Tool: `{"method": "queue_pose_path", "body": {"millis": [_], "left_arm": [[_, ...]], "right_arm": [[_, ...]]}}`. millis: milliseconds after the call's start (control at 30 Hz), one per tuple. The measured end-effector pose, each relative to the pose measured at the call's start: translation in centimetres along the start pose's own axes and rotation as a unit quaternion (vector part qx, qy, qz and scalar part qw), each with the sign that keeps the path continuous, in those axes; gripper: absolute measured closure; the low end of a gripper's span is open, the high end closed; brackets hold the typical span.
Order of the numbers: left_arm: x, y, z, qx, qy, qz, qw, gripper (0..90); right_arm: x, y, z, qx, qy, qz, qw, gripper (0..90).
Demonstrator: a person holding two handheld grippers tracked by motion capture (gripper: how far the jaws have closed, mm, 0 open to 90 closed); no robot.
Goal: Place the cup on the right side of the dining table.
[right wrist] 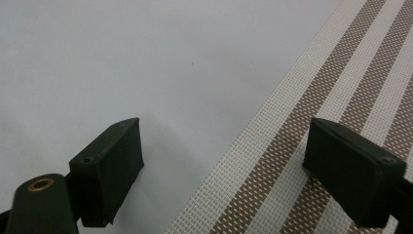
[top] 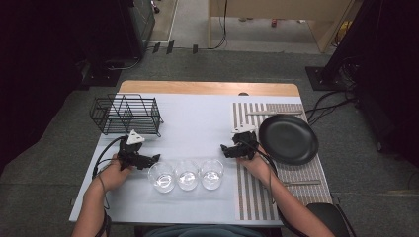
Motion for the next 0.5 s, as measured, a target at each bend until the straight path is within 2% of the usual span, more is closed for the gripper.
{"method": "queue_pose_path", "body": {"millis": [233,500], "left_arm": [[0.00,0.00,0.00,0.000,0.000,0.000,1.0000,0.0],[0.00,0.00,0.00,0.000,0.001,0.000,1.0000,0.0]], "right_arm": [[-0.01,0.12,-0.05,0.007,-0.001,0.007,0.9999,14.9],[0.00,0.37,-0.39,0.010,0.014,0.028,0.9995,17.6]]}}
Point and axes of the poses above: each handheld gripper's, and its own axes: z roughly forward along the jaws, y roughly out of its top, x roughly to its left, the point moved 7 cm from there along z, roughly forward along the jaws, and after that the axes turned 6 degrees about y, right-handed, at the moved point
